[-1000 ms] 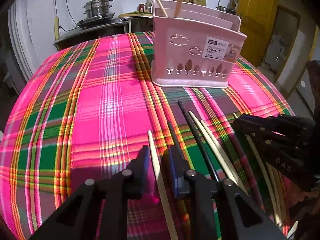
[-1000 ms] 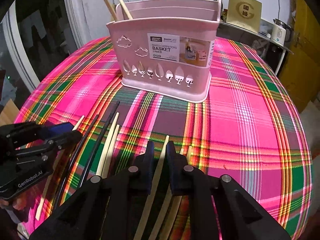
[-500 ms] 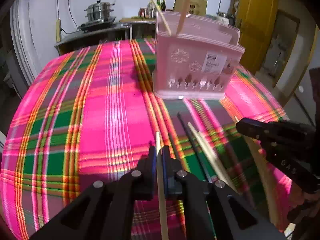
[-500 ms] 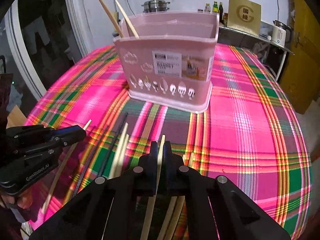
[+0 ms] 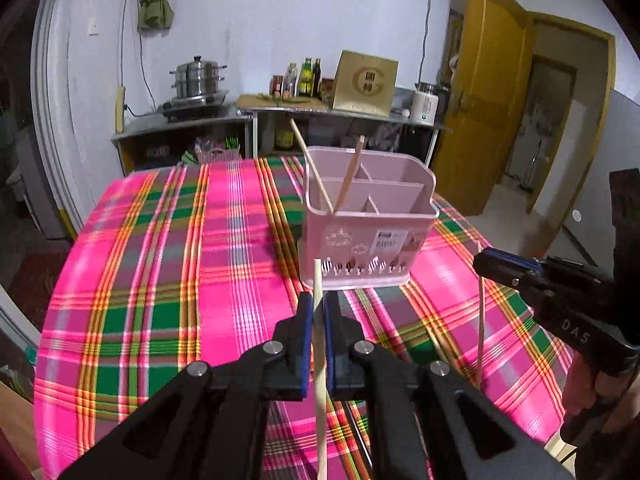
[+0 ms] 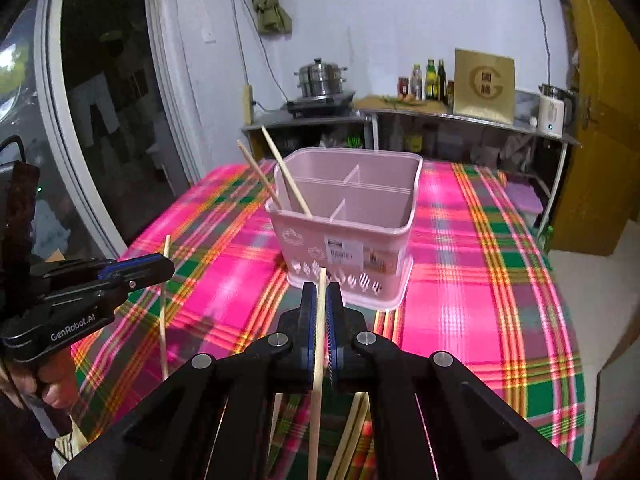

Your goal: Organize utensils

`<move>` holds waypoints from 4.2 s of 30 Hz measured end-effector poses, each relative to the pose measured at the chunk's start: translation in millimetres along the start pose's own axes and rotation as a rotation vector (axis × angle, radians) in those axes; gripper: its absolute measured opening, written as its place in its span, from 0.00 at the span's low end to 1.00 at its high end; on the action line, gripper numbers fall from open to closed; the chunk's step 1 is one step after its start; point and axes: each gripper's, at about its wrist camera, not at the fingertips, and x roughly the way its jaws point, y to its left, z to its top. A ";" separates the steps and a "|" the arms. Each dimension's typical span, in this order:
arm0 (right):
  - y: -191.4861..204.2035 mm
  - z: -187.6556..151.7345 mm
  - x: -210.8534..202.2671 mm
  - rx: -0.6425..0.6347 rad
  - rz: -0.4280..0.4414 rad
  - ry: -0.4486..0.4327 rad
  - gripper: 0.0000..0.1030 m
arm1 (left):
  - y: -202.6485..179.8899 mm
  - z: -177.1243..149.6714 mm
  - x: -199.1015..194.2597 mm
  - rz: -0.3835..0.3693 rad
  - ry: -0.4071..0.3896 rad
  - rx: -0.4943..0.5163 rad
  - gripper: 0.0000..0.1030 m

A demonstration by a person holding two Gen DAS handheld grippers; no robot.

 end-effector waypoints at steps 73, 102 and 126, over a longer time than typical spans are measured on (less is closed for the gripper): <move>-17.7 120.8 43.0 0.020 0.028 -0.210 0.04 | 11.8 146.3 58.4 -0.043 -0.125 -0.004 0.06; -25.9 97.9 32.3 0.039 0.032 -0.164 0.14 | 22.2 115.3 46.3 -0.053 -0.126 -0.052 0.24; 13.2 -35.6 -86.2 -0.010 -0.071 -0.229 0.14 | -20.4 -31.3 -52.3 -0.057 -0.190 -0.046 0.41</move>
